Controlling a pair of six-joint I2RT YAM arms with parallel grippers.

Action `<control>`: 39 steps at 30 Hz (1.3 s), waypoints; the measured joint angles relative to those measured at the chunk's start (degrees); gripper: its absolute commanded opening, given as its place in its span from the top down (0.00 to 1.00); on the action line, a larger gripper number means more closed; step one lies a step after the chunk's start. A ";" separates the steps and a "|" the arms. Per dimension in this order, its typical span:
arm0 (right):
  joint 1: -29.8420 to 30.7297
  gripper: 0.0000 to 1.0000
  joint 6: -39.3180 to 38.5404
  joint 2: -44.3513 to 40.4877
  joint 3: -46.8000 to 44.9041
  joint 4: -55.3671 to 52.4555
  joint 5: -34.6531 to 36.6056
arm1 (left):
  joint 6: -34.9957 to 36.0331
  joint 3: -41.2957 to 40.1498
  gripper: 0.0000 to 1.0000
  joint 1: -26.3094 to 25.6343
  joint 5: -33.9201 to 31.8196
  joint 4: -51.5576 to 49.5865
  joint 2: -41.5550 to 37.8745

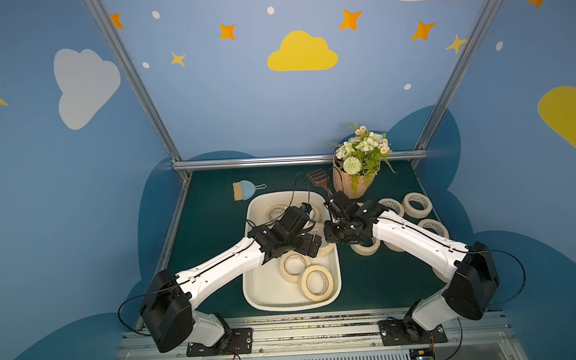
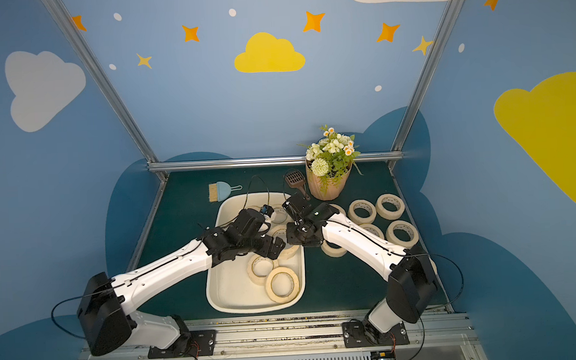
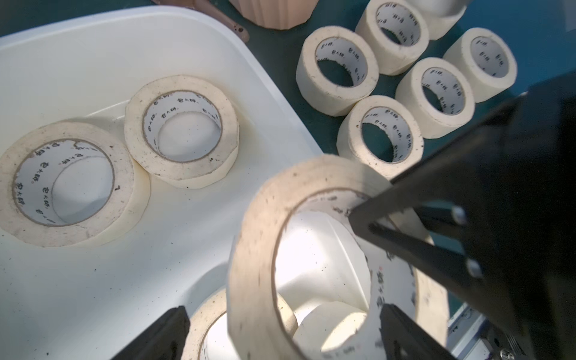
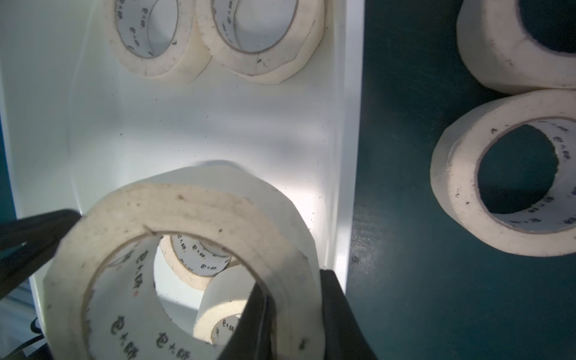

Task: Take out the art tape in the storage box
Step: Pick up the art tape from the storage box, then place the art tape at the center of the board.

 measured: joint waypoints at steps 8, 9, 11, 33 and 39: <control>-6.99 1.00 -0.04 -11.17 -7.67 -4.31 7.32 | -0.31 -3.34 0.01 0.44 0.66 -0.11 -9.22; -8.22 1.00 -0.02 -14.38 -10.12 -4.79 8.39 | -0.33 -3.85 0.02 0.52 0.81 -0.15 -9.46; -11.34 1.00 0.92 -23.52 -17.42 -6.25 11.80 | -0.37 -5.09 0.05 0.76 1.62 -0.24 -9.03; -56.59 1.00 1.73 -27.04 -43.28 2.40 5.14 | -0.35 -7.06 0.09 -1.53 6.69 -2.60 1.55; -60.76 0.97 -0.50 -19.69 -38.91 3.48 3.41 | -0.48 -7.76 0.10 -1.53 6.78 -2.56 2.89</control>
